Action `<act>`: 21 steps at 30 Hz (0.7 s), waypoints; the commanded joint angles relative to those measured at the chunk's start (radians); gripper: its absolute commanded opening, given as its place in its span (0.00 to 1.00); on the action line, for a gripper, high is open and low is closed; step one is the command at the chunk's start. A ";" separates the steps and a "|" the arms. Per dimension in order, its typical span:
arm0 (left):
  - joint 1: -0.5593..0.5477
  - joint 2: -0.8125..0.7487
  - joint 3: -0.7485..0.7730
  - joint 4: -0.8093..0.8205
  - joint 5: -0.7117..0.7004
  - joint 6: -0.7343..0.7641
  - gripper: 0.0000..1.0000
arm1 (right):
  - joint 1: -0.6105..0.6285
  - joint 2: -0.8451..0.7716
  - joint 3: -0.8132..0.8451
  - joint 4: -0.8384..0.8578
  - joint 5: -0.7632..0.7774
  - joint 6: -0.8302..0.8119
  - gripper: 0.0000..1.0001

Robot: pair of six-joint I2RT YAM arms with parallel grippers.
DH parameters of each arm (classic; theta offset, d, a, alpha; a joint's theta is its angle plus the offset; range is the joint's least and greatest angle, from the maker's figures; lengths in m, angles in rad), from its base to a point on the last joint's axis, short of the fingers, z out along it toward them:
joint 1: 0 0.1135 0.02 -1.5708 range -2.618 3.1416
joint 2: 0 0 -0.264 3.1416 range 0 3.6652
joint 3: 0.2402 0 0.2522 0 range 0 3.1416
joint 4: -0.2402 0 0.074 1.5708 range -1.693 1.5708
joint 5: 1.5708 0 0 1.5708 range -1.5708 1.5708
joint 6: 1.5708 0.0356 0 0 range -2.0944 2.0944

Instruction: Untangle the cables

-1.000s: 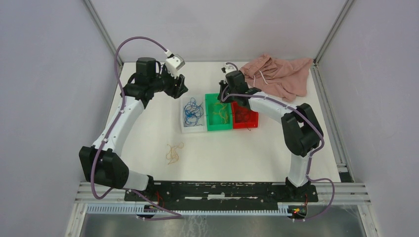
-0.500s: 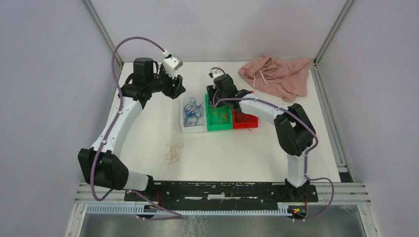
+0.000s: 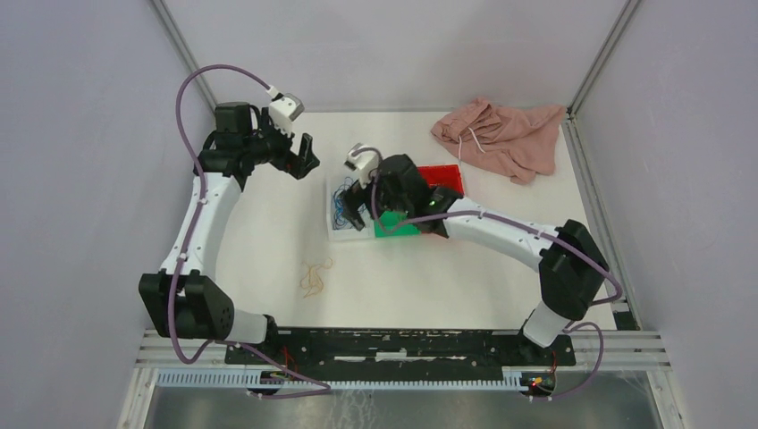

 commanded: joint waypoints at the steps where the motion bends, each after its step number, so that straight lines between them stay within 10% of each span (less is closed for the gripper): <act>1: 0.030 -0.033 -0.011 0.025 0.048 -0.005 0.99 | 0.147 -0.003 -0.024 0.046 -0.185 -0.119 1.00; 21: 0.056 -0.075 -0.030 0.008 0.042 -0.069 0.99 | 0.384 0.455 0.230 0.010 0.024 -0.079 0.84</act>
